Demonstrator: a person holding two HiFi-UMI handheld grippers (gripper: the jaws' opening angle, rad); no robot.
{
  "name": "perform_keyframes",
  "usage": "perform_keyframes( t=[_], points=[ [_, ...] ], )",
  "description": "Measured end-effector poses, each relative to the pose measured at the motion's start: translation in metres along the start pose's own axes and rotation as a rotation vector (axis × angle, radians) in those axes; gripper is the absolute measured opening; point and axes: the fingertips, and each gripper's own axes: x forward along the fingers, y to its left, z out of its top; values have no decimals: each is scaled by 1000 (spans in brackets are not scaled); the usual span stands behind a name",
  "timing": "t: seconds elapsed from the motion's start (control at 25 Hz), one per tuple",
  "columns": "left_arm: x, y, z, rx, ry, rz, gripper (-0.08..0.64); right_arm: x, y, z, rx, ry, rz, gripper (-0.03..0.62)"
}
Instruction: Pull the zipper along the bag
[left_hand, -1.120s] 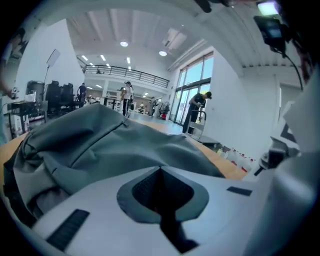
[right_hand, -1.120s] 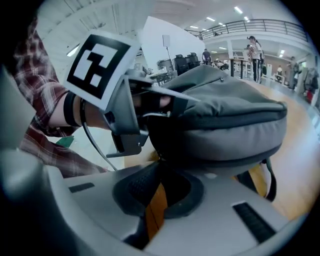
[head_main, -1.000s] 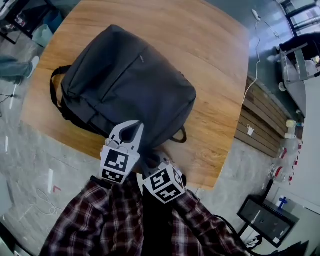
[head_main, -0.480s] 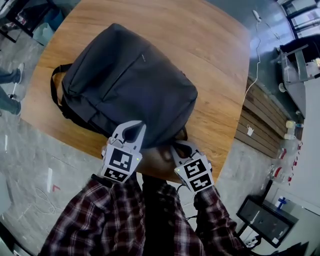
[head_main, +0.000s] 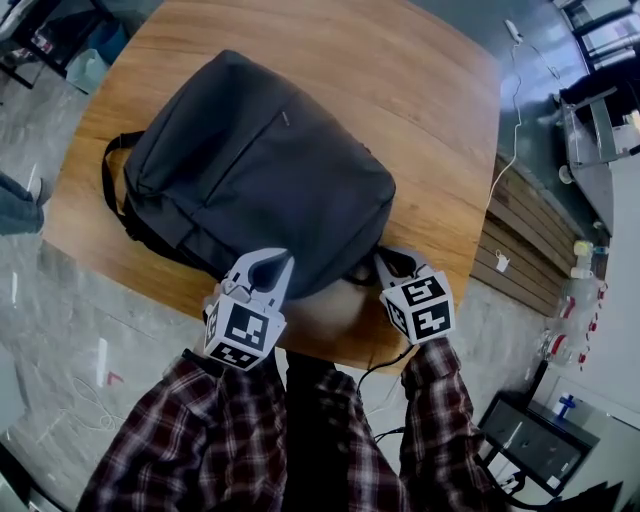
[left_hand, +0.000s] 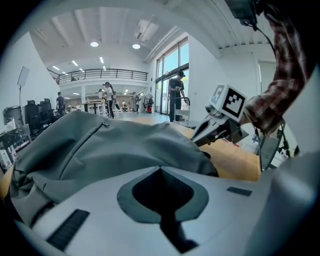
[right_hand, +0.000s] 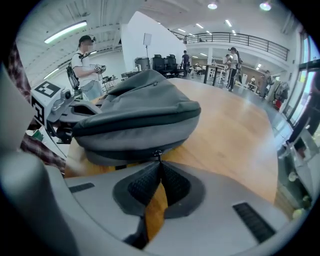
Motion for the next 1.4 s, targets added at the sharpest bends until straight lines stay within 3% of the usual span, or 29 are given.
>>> perform_keyframes(
  t=[0.2,0.36,0.6,0.68,0.76,0.84,0.96,1.04,1.12,1.2,1.28,1.4],
  points=[
    [0,-3,-1,13,10,-14,9,17,-43,13,14,16,-45,17],
    [-2,-8,-1,37,10,-54,9,20,-54,19,28,18,-57,17],
    [-10,9,-10,229,3,-125,9,2,-19,-13,104,17,-24,14],
    [-7,29,-13,255,33,-135,11,-3,3,-22,132,15,9,14],
    [1,51,-10,240,87,-141,11,-6,26,-24,202,-8,71,13],
    [7,79,-4,173,165,-83,11,-6,51,-22,278,-37,148,12],
    [-3,131,18,8,248,167,11,-1,90,-9,285,-60,226,12],
    [-19,145,50,-67,197,285,11,5,117,4,275,-73,274,12],
    [-26,130,79,-107,129,275,11,11,143,14,270,-80,323,12],
    [-20,98,89,-116,107,212,10,15,168,22,256,-82,367,12],
    [-7,71,78,-96,131,173,11,16,187,28,230,-81,396,12],
    [3,66,44,-35,141,204,11,21,200,30,184,-70,397,12]
  ],
)
